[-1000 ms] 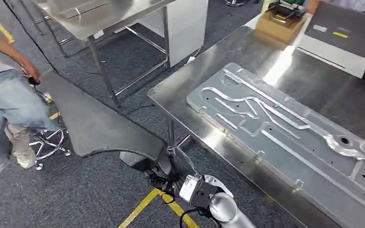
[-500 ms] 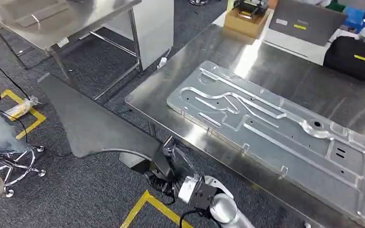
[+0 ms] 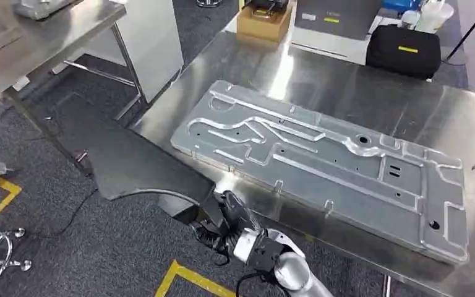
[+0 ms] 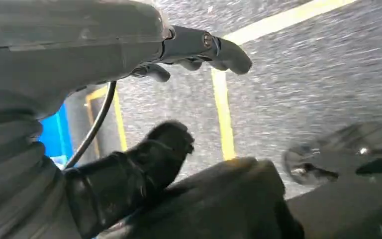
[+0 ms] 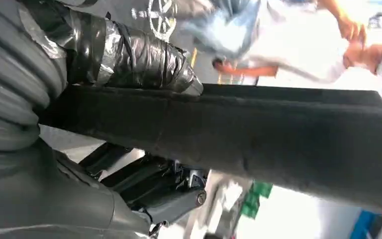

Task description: Take the parts from the cabinet and place them on the table.

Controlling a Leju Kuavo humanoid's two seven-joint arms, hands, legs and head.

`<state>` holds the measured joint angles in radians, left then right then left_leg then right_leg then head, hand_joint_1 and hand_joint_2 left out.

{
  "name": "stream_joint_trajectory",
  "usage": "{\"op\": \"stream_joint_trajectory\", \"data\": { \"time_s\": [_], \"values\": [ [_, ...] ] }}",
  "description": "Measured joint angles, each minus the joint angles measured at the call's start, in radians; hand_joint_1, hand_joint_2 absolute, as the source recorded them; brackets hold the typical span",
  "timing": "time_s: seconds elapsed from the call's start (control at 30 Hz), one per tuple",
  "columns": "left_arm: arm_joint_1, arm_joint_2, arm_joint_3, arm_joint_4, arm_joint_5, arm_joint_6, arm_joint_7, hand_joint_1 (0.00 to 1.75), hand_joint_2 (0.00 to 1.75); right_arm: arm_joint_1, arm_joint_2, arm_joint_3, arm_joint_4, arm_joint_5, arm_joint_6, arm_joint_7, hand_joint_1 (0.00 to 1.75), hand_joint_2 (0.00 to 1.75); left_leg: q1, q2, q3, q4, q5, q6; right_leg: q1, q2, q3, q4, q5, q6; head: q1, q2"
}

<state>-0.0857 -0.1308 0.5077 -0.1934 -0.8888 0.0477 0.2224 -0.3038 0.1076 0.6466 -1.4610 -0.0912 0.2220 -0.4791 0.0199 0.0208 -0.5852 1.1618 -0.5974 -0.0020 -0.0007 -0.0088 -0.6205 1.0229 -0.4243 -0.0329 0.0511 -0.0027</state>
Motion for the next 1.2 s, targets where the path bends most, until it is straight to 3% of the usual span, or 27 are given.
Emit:
{"op": "stream_joint_trajectory", "data": {
  "time_s": [0.03, 0.07, 0.1, 0.17, 0.2, 0.23, 0.27, 0.4, 0.43, 0.47, 0.5, 0.57, 0.6, 0.63, 0.7, 0.73, 0.77, 0.8, 0.9, 0.93, 0.97, 1.03, 1.07, 1.1, 1.13, 1.17, 1.2],
  "values": [
    [0.0, 0.0, 0.0, 0.0, 0.0, 0.0, 0.0, 0.0, 1.75, 0.0, 0.0, 0.0, 0.001, 0.0, -0.002, 0.003, 1.59, 1.75, 0.0, -0.012, -0.046, 0.086, -0.035, -0.001, 0.002, 0.013, 0.001, 0.0, -0.002, -0.003, 0.0, 0.0],
    [0.0, 0.0, 0.001, 0.0, -0.002, -0.001, 0.0, 0.0, 1.75, 0.0, -0.001, 0.0, 0.003, 0.0, -0.003, 0.005, 1.59, 1.75, 0.0, -0.013, -0.083, 0.146, -0.049, -0.003, 0.003, 0.027, 0.002, 0.001, -0.004, -0.005, 0.001, 0.0],
    [0.001, 0.0, 0.002, 0.0, -0.003, -0.002, 0.0, 0.0, 1.75, 0.0, -0.001, 0.0, 0.005, 0.0, -0.004, 0.006, 1.59, 1.75, 0.0, -0.013, -0.101, 0.165, -0.038, -0.005, 0.004, 0.043, 0.003, 0.003, -0.005, -0.005, 0.0, 0.0],
    [0.001, 0.001, 0.002, 0.0, -0.004, -0.002, 0.002, 0.0, 1.75, -0.003, -0.001, 0.0, 0.01, 0.0, -0.01, 0.009, 1.59, 1.75, 0.001, -0.016, -0.076, 0.077, 0.043, -0.004, 0.002, 0.074, 0.006, 0.01, -0.01, -0.001, 0.0, 0.0],
    [0.001, 0.002, 0.002, 0.0, -0.005, -0.002, 0.002, 0.0, 1.75, -0.008, 0.0, 0.0, 0.011, 0.0, -0.013, 0.01, 1.59, 1.75, 0.003, -0.026, -0.046, -0.004, 0.096, -0.004, 0.001, 0.088, 0.007, 0.016, -0.014, 0.004, 0.0, 0.0],
    [0.0, 0.002, 0.002, 0.0, -0.006, -0.002, 0.002, 0.0, 1.75, -0.015, 0.0, 0.0, 0.013, -0.001, -0.016, 0.01, 1.59, 1.75, 0.005, -0.052, -0.019, -0.085, 0.135, -0.003, -0.001, 0.1, 0.006, 0.027, -0.021, 0.009, 0.0, 0.0],
    [0.002, 0.002, 0.002, 0.001, -0.008, -0.004, 0.002, 0.0, 1.75, -0.025, 0.0, 0.0, 0.016, -0.003, -0.019, 0.011, 1.59, 1.75, 0.006, -0.094, -0.012, -0.103, 0.114, -0.004, 0.005, 0.108, -0.004, 0.038, -0.027, 0.018, 0.001, 0.0],
    [-0.012, 0.002, 0.003, 0.0, -0.018, -0.008, 0.002, 0.0, 1.75, -0.059, 0.0, -0.006, 0.029, -0.018, -0.031, 0.029, 1.59, 1.75, 0.004, -0.061, -0.007, -0.107, 0.121, 0.019, -0.003, 0.143, -0.012, 0.036, -0.021, 0.039, 0.001, 0.0],
    [-0.013, 0.0, 0.003, 0.0, -0.022, -0.01, 0.003, 0.0, 1.75, -0.072, 0.001, -0.011, 0.034, -0.025, -0.034, 0.034, 1.59, 1.75, 0.007, -0.048, -0.003, -0.112, 0.125, 0.026, -0.003, 0.106, -0.014, 0.046, -0.028, 0.043, 0.001, 0.0],
    [-0.014, 0.0, 0.003, 0.0, -0.024, -0.012, 0.002, 0.0, 1.75, -0.092, 0.002, -0.019, 0.039, -0.03, -0.035, 0.038, 1.59, 1.75, 0.006, -0.039, -0.001, -0.114, 0.123, 0.033, 0.001, 0.054, -0.033, 0.084, -0.051, 0.05, 0.007, 0.0],
    [-0.014, -0.001, 0.003, 0.0, -0.026, -0.013, 0.003, 0.0, 1.75, -0.109, 0.004, -0.024, 0.043, -0.037, -0.036, 0.041, 1.59, 1.75, 0.004, -0.028, -0.001, -0.114, 0.123, 0.037, -0.001, 0.032, -0.067, 0.148, -0.084, 0.056, 0.005, 0.0],
    [-0.013, -0.001, 0.003, 0.0, -0.029, -0.016, 0.005, 0.0, 1.75, -0.131, 0.009, -0.033, 0.052, -0.053, -0.04, 0.047, 1.59, 1.75, 0.003, -0.003, 0.001, -0.114, 0.119, 0.04, -0.006, 0.017, -0.145, 0.292, -0.139, 0.062, 0.005, 0.0],
    [-0.013, -0.001, 0.003, 0.0, -0.031, -0.016, 0.005, 0.0, 1.75, -0.139, 0.011, -0.039, 0.056, -0.062, -0.045, 0.052, 1.59, 1.75, 0.003, 0.009, 0.002, -0.114, 0.116, 0.039, -0.009, 0.014, -0.17, 0.333, -0.141, 0.064, 0.005, 0.0],
    [-0.014, -0.001, 0.002, 0.0, -0.034, -0.016, 0.005, 0.0, 1.75, -0.144, 0.012, -0.046, 0.061, -0.071, -0.053, 0.059, 1.59, 1.75, 0.003, 0.019, 0.006, -0.114, 0.113, 0.039, -0.012, 0.012, -0.168, 0.32, -0.118, 0.064, 0.006, 0.0],
    [-0.014, -0.001, 0.003, 0.0, -0.036, -0.016, 0.005, 0.0, 1.75, -0.16, 0.022, -0.065, 0.069, -0.091, -0.066, 0.072, 1.59, 1.75, 0.003, 0.04, 0.019, -0.114, 0.104, 0.035, -0.01, -0.002, -0.098, 0.179, -0.03, 0.056, 0.006, 0.0],
    [-0.014, -0.001, 0.003, 0.0, -0.036, -0.016, 0.005, 0.0, 1.75, -0.171, 0.027, -0.074, 0.071, -0.095, -0.069, 0.074, 1.59, 1.75, 0.002, 0.049, 0.027, -0.114, 0.099, 0.031, -0.005, -0.029, -0.049, 0.085, 0.014, 0.047, 0.005, 0.0],
    [-0.012, -0.003, 0.003, 0.0, -0.036, -0.017, 0.005, 0.0, 1.75, -0.183, 0.033, -0.079, 0.073, -0.095, -0.072, 0.075, 1.59, 1.75, 0.001, 0.054, 0.03, -0.117, 0.095, 0.027, 0.007, -0.071, -0.028, 0.049, -0.002, 0.04, 0.005, 0.0],
    [-0.014, -0.003, 0.003, 0.0, -0.036, -0.017, 0.005, 0.0, 1.75, -0.194, 0.04, -0.081, 0.075, -0.093, -0.074, 0.075, 1.59, 1.75, -0.005, 0.058, 0.03, -0.116, 0.092, 0.019, 0.015, -0.064, -0.027, 0.03, -0.001, 0.031, 0.005, 0.0],
    [-0.021, -0.004, 0.003, 0.0, -0.038, -0.018, 0.006, 0.0, 1.75, -0.203, 0.046, -0.099, 0.076, -0.094, -0.122, 0.077, 1.59, 1.75, -0.009, 0.083, 0.045, -0.131, 0.091, 0.006, 0.016, -0.044, -0.027, 0.025, -0.003, 0.021, 0.005, 0.0],
    [-0.024, -0.003, 0.003, 0.0, -0.039, -0.017, 0.007, 0.0, 1.75, -0.21, 0.053, -0.108, 0.075, -0.094, -0.148, 0.08, 1.59, 1.75, -0.005, 0.07, 0.043, -0.127, 0.081, -0.001, 0.0, -0.039, -0.015, 0.01, 0.003, 0.012, 0.003, 0.0],
    [-0.023, -0.002, 0.003, 0.0, -0.04, -0.017, 0.007, 0.0, 1.75, -0.223, 0.06, -0.12, 0.074, -0.097, -0.173, 0.082, 1.59, 1.75, -0.004, 0.032, 0.037, -0.102, 0.066, -0.002, 0.003, -0.033, -0.01, 0.005, 0.002, 0.008, 0.004, 0.0],
    [-0.022, -0.003, 0.003, 0.0, -0.046, -0.018, 0.007, 0.0, 1.75, -0.266, 0.078, -0.139, 0.074, -0.087, -0.232, 0.099, 1.59, 1.75, -0.003, -0.008, -0.038, 0.044, -0.004, -0.003, 0.003, -0.022, -0.009, 0.005, 0.0, -0.003, 0.003, 0.0],
    [-0.022, -0.003, 0.003, 0.0, -0.05, -0.018, 0.008, 0.0, 1.75, -0.285, 0.083, -0.148, 0.075, -0.065, -0.27, 0.107, 1.59, 1.75, -0.003, -0.014, -0.083, 0.125, -0.031, -0.005, 0.006, -0.016, -0.008, 0.006, -0.002, -0.006, 0.002, 0.0],
    [-0.022, -0.003, 0.003, 0.0, -0.057, -0.019, 0.011, 0.0, 1.75, -0.305, 0.088, -0.152, 0.079, -0.031, -0.317, 0.118, 1.59, 1.75, -0.003, -0.014, -0.118, 0.177, -0.035, -0.007, 0.007, -0.008, -0.006, 0.007, -0.004, -0.008, 0.002, 0.0],
    [-0.021, -0.003, 0.003, 0.0, -0.059, -0.02, 0.013, 0.0, 1.75, -0.322, 0.09, -0.154, 0.084, -0.005, -0.347, 0.126, 1.59, 1.75, -0.003, -0.014, -0.128, 0.179, -0.013, -0.009, 0.007, -0.001, -0.004, 0.008, -0.005, -0.007, 0.003, 0.0],
    [-0.022, -0.002, 0.003, 0.0, -0.064, -0.021, 0.016, 0.0, 1.75, -0.34, 0.091, -0.155, 0.094, 0.039, -0.387, 0.136, 1.59, 1.75, -0.002, -0.014, -0.118, 0.137, 0.029, -0.009, 0.006, 0.006, -0.002, 0.011, -0.009, -0.006, 0.002, 0.0],
    [-0.022, -0.002, 0.003, 0.0, -0.072, -0.023, 0.019, 0.0, 1.75, -0.364, 0.095, -0.155, 0.108, 0.086, -0.424, 0.145, 1.59, 1.75, -0.001, -0.014, -0.089, 0.058, 0.084, -0.01, 0.004, 0.013, 0.001, 0.016, -0.013, -0.002, 0.003, 0.0]
  ]
}}
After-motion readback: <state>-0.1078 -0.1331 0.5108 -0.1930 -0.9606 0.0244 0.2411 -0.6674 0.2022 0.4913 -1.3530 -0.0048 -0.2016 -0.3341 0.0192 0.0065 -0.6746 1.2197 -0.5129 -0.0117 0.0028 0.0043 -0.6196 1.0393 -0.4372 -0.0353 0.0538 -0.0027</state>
